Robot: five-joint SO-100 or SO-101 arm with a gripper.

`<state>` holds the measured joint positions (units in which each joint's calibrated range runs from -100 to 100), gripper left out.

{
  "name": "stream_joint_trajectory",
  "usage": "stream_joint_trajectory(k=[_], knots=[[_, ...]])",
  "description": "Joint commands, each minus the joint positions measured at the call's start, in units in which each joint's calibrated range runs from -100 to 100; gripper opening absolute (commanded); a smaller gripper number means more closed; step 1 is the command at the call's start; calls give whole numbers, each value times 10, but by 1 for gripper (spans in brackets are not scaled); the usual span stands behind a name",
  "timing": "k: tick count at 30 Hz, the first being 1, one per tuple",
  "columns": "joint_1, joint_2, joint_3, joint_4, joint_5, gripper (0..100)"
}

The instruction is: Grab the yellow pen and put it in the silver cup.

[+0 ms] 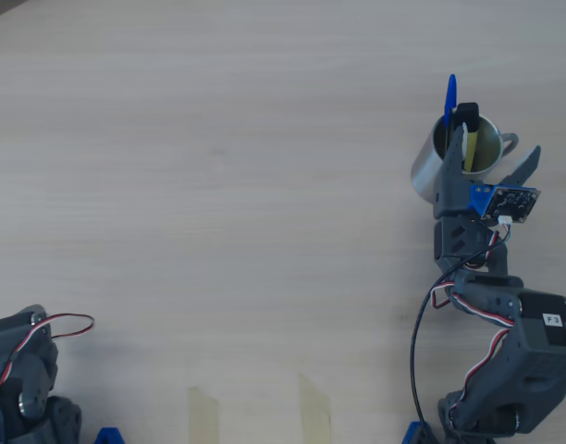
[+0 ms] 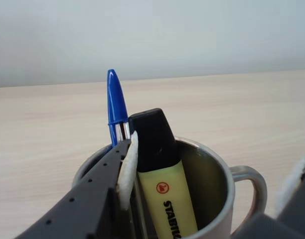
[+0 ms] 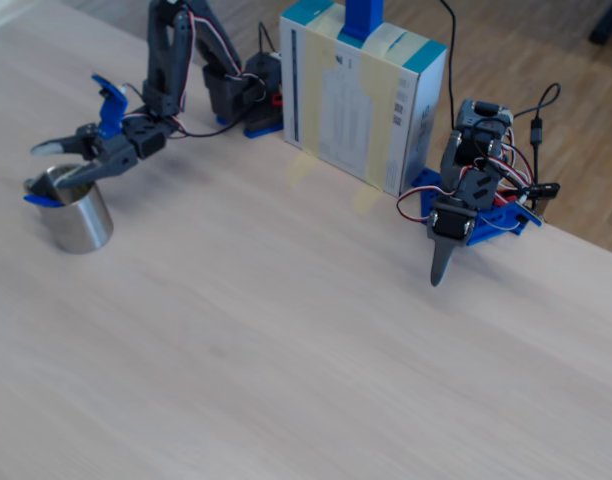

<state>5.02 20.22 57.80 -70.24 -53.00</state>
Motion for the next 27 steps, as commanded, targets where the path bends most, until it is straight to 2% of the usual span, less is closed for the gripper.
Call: stream_joint_trajectory(k=[1,5,19,27], knots=[[-1,-31,-8,3,-1,46],[-1,-31,-8,3,-1,49],[-18,-43,-12,4,-1,49],[-41,-125,-5,116,-3,49]])
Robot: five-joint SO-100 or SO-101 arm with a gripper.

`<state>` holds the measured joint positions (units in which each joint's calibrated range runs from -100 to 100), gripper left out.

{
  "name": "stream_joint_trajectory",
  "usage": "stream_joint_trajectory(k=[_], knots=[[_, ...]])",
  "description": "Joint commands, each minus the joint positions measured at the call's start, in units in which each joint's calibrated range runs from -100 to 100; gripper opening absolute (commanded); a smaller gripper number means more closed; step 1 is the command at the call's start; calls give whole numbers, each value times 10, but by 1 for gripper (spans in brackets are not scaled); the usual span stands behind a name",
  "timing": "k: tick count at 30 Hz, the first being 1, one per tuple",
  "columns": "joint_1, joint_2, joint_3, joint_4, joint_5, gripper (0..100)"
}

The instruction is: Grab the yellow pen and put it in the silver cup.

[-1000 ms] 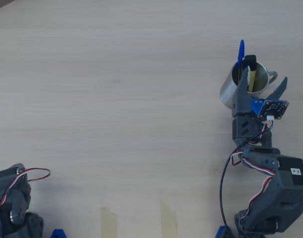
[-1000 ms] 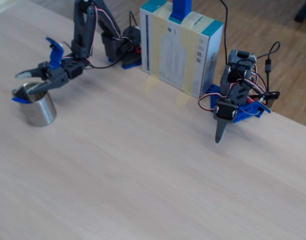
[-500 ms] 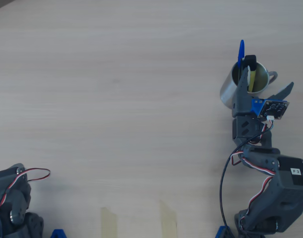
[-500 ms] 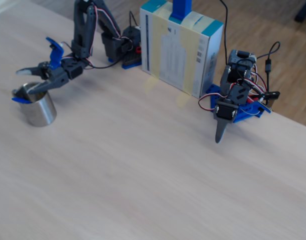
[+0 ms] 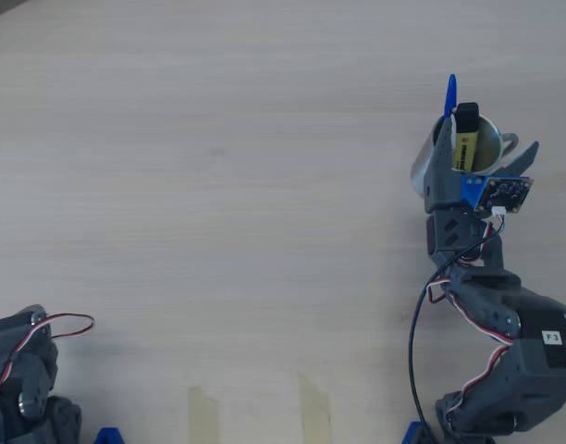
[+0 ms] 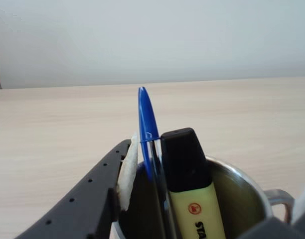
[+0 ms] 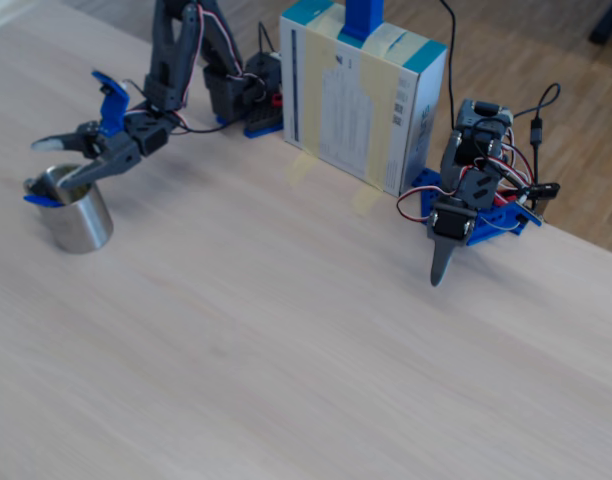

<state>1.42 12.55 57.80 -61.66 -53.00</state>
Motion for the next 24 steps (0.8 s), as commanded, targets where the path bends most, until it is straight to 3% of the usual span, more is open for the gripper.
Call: stream_joint_trajectory(k=[1,24], knots=[[-5,-58,-2,45,-3,49],[-9,-380,189,258,-13,49]])
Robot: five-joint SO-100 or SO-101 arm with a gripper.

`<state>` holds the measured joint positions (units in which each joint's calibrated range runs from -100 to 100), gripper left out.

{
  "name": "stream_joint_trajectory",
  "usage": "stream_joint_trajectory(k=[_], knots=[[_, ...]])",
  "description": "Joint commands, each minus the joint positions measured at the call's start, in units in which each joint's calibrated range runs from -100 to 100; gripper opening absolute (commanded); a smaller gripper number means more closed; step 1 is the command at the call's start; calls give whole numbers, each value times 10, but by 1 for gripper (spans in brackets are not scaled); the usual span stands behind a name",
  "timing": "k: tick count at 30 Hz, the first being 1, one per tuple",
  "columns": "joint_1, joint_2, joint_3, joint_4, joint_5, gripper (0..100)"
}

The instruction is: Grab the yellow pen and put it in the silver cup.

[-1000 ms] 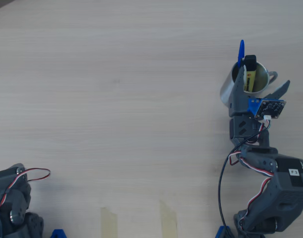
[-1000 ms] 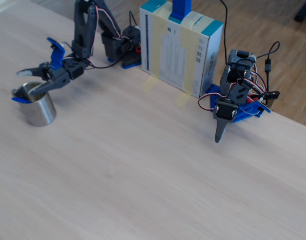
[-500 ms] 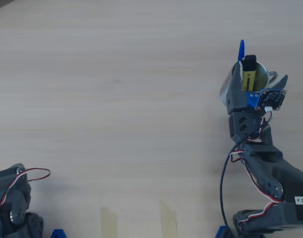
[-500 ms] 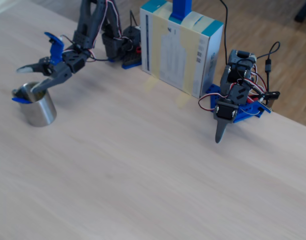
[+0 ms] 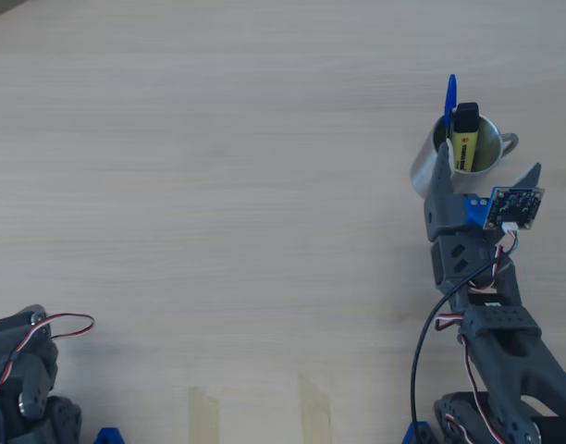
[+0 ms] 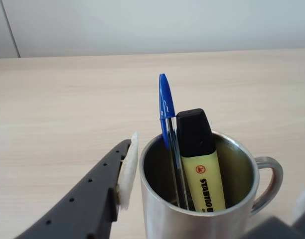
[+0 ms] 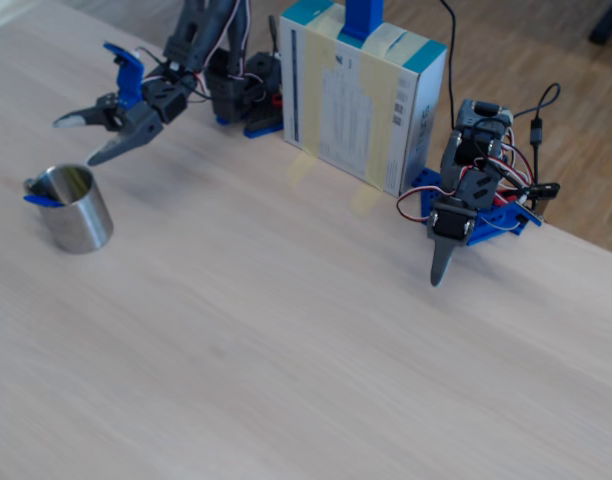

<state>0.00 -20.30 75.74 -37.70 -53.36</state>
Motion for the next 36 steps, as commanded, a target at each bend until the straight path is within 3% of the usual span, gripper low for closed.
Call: stream_joint_trajectory(k=[1,27,36], knots=[[5,-66,20,27,-14,49],[26,-403,234,257,-65,49],[26,-470,240,356,-65,49]])
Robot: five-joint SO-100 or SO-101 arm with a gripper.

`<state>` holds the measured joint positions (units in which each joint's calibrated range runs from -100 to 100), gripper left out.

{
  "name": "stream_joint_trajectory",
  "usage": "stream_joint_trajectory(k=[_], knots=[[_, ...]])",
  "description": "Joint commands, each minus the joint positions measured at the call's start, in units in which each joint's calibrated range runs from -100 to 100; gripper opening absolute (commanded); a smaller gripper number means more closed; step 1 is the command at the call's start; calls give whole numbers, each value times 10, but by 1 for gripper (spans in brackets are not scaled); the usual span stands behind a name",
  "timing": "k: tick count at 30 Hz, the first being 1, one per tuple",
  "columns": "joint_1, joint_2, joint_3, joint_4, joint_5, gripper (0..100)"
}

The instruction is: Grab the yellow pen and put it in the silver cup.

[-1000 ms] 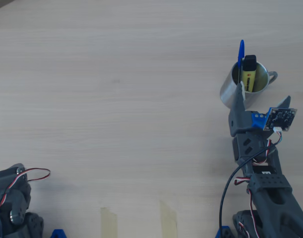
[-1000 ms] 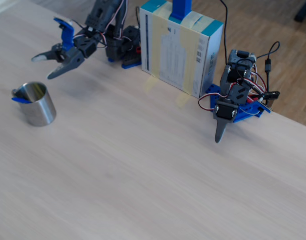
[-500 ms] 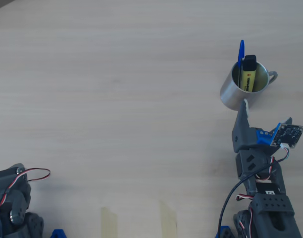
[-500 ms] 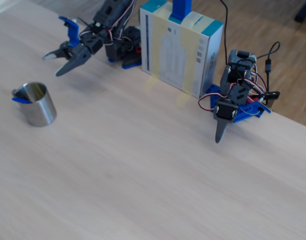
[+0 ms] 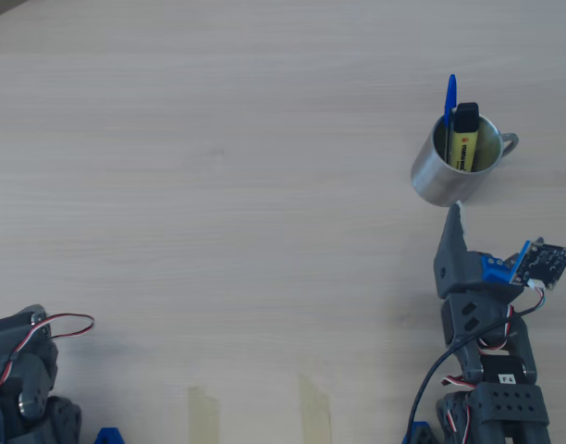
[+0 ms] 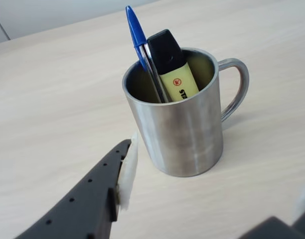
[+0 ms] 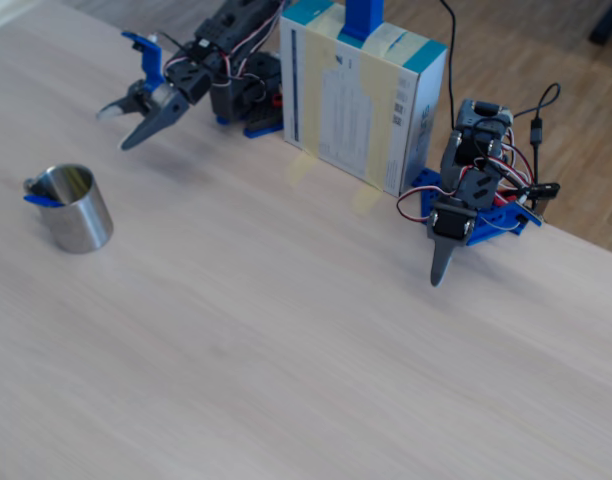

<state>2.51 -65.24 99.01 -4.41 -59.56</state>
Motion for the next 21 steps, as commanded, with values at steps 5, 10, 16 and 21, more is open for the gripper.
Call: stream_joint_trajectory(k=[5,10,16,21], knots=[[1,-65,10,112,-3,49],[1,-113,10,202,-3,49],[-1,-161,10,287,0,49],[-2,-198,10,361,-1,49]])
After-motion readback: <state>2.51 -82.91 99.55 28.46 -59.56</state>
